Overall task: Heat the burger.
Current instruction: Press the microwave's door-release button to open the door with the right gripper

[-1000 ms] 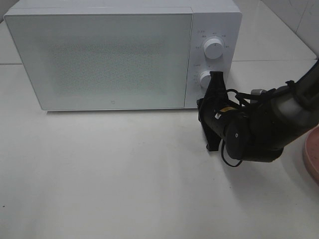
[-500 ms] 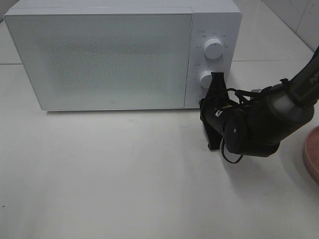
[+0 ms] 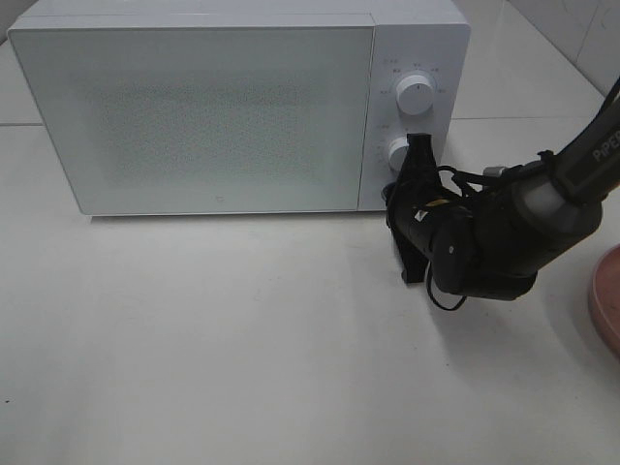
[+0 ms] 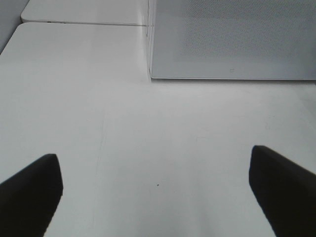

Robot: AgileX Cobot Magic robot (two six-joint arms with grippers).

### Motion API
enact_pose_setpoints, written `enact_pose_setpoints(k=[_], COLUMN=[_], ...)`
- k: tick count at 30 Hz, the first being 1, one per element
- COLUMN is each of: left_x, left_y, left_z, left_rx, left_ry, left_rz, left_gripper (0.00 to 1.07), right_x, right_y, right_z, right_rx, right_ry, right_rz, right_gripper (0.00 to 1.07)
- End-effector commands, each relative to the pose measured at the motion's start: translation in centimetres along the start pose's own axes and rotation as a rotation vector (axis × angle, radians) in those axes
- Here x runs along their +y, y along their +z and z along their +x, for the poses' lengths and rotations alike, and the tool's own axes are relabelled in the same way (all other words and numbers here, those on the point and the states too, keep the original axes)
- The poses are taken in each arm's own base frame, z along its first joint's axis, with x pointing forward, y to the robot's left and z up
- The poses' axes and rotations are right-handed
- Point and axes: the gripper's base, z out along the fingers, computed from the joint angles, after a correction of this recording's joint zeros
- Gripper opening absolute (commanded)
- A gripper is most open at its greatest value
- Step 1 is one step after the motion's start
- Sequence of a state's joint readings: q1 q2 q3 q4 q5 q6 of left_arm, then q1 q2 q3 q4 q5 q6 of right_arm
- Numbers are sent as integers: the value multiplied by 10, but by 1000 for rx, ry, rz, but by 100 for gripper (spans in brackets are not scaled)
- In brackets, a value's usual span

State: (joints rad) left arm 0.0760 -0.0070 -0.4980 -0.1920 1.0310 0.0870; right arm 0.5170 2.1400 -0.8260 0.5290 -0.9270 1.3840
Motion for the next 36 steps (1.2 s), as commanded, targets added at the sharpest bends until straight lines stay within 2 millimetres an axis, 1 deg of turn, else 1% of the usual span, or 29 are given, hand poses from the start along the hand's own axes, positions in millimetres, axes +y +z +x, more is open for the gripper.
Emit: enact_pose_setpoints(k=[1,5,7,9,12,14,15,16,17,22,26,36], left_x=[0,0,0,0,0,0,0,0,0,0,0,0], left_y=[-3,-3,-3,-3,-3,-3,-3,-3,-3,-3,-3,-3], left_z=[1,1,1,1,1,1,1,1,1,1,1,1], left_rx=[-27,-27,-27,-27,-27,-27,-27,-27,-27,-27,-27,-27], left_ry=[3,3,3,3,3,3,3,3,3,3,3,3], left_rz=[-2,-2,-2,-2,-2,-2,-2,-2,-2,-2,-2,-2], left_gripper=[98,98,98,98,98,98,98,98,98,98,98,98], right_x=[12,20,22,29,30,36,36,41,41,53,56,49], right_y=[3,2,2,6,7,13,13,17,17,27,28,28], right_z=[-4,-5,-6,-4,-3,-1,-1,-3,-3,-12,-12,-7], right_rx=[-16,-32,-35,-35,-35,-38,-38,-44,-44,-76,-77,-42], right_ry=[-9,2,6,32,34,42,42,48,48,45,42,28], right_rz=[-74,-162,-174,-196,-203,-235,-235,-251,-251,-309,-315,-228], right_gripper=[0,0,0,0,0,0,0,0,0,0,0,0])
